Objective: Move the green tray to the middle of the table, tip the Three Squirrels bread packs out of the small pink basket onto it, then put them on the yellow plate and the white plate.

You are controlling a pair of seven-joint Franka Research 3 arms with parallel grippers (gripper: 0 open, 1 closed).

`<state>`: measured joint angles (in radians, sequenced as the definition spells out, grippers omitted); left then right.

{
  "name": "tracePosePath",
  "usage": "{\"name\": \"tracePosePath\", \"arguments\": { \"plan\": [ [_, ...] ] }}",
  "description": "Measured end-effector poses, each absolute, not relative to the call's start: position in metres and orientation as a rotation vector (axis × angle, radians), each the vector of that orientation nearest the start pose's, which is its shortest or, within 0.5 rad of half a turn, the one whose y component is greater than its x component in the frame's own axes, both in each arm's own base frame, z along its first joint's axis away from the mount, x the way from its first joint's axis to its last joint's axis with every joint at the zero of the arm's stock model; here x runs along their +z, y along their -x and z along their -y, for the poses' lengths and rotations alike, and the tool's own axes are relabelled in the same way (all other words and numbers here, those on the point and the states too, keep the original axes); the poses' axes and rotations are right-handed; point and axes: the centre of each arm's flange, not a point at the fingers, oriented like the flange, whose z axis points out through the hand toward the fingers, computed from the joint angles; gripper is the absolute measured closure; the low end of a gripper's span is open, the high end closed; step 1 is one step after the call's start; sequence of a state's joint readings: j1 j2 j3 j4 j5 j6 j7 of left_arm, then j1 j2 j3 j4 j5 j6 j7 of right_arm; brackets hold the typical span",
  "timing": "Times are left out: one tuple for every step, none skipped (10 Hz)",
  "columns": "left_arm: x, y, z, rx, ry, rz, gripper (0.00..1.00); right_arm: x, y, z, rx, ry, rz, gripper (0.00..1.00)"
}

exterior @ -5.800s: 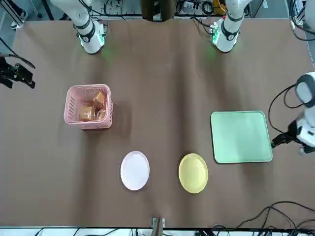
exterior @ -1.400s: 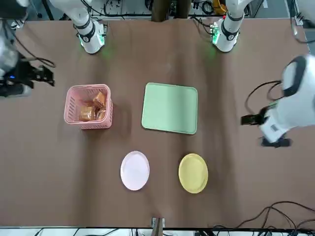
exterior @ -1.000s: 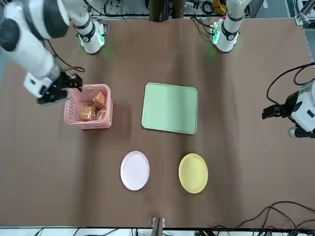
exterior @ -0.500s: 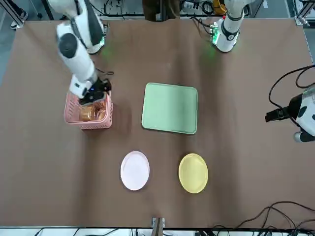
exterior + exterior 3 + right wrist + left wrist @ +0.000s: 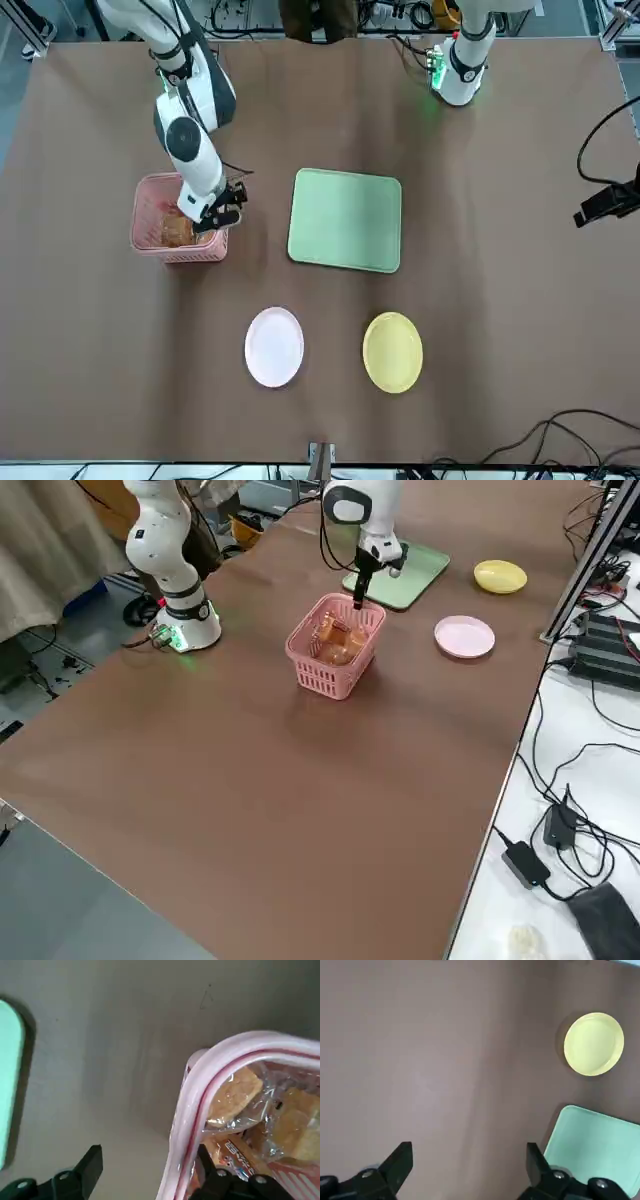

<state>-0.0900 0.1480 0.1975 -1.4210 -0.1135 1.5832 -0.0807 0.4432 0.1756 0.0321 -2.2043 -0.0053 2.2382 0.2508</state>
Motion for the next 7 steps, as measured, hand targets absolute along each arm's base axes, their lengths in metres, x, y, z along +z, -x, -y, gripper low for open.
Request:
{"name": "tracePosePath", "arguments": {
  "plan": [
    [0.614, -0.594, -0.052, -0.054, 3.214, 0.316, 0.0, 0.282, -0.472, -0.243, 0.238, 3.167, 0.362, 0.24],
    [0.616, -0.589, -0.059, -0.068, 3.215, 0.328, 0.0, 0.277, -0.469, -0.241, 0.257, 3.169, 0.361, 0.27],
    [0.618, -0.587, -0.062, -0.076, 3.215, 0.334, 0.0, 0.273, -0.466, -0.24, 0.273, 3.172, 0.361, 0.37],
    [0.62, -0.586, -0.062, -0.084, 3.215, 0.334, 0.0, 0.27, -0.464, -0.238, 0.286, 3.174, 0.358, 0.48],
    [0.622, -0.585, -0.063, -0.08, 3.216, 0.335, 0.0, 0.268, -0.462, -0.237, 0.296, 3.176, 0.358, 0.52],
    [0.622, -0.583, -0.063, -0.059, 3.217, 0.336, 0.0, 0.267, -0.461, -0.236, 0.304, 3.177, 0.356, 0.68],
    [0.621, -0.582, -0.063, -0.046, 3.217, 0.338, 0.0, 0.266, -0.461, -0.235, 0.311, 3.179, 0.354, 0.85]
  ]
}}
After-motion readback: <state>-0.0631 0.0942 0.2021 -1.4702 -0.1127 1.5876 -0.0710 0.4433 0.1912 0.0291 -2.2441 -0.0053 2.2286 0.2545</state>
